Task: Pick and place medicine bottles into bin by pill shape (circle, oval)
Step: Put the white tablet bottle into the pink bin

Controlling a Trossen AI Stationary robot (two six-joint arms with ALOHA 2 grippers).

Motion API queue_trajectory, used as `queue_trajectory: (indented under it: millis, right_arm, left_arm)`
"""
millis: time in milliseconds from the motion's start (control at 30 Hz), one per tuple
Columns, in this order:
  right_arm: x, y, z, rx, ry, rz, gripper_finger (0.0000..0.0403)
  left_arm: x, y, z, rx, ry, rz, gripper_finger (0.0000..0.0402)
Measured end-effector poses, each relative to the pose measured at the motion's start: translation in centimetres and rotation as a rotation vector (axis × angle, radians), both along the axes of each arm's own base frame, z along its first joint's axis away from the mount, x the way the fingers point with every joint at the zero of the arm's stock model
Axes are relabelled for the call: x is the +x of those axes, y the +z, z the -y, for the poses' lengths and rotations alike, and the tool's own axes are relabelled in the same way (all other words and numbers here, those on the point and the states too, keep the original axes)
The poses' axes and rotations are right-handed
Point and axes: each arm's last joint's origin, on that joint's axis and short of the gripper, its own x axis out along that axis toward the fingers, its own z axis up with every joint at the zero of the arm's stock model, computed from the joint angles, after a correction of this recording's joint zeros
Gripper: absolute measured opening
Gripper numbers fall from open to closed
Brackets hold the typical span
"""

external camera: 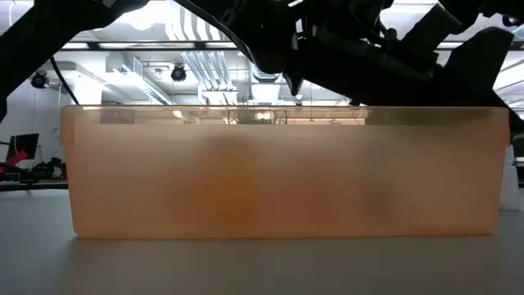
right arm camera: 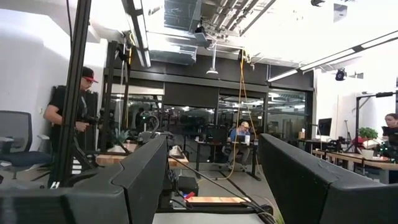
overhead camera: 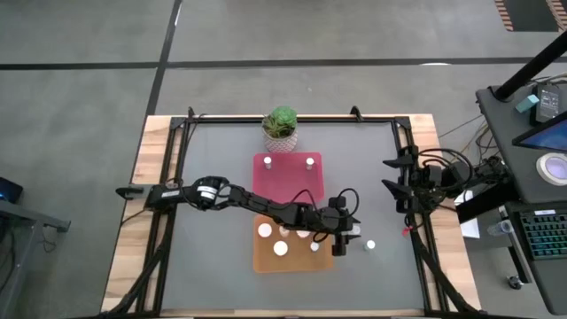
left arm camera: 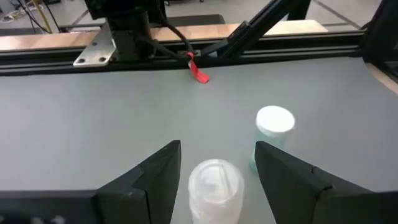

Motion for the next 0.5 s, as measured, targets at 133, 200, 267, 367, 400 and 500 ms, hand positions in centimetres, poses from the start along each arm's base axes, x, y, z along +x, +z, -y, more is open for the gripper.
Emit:
queue_trajectory:
  millis: [133, 200, 267, 367, 400, 500]
  right_arm:
    - [0.0, 0.0, 0.0, 0.0, 0.0, 0.0, 0.0247]
    - [0.0, 0.0, 0.0, 0.0, 0.0, 0.0, 0.0247]
    - [0.0, 0.0, 0.0, 0.0, 0.0, 0.0, 0.0247]
    - [0.0, 0.0, 0.0, 0.0, 0.0, 0.0, 0.0247]
    - [0.0, 0.0, 0.0, 0.0, 0.0, 0.0, 0.0247]
    - [0.0, 0.0, 0.0, 0.0, 0.0, 0.0, 0.0247]
  left_arm:
    - [-0.02, -0.09, 0.01, 0.001, 0.0, -0.003, 0.0191]
    - [-0.06, -0.22, 0.01, -0.01, 0.004, -0.007, 0.0191]
    - [-0.15, -0.48, 0.02, -0.019, 0.007, -0.02, 0.0191]
    - [-0.2, -0.63, 0.01, -0.018, 0.007, -0.032, 0.0191]
    - [-0.2, -0.63, 0.01, -0.018, 0.007, -0.032, 0.0191]
    - [-0.2, -0.62, 0.03, -0.02, 0.001, -0.032, 0.0191]
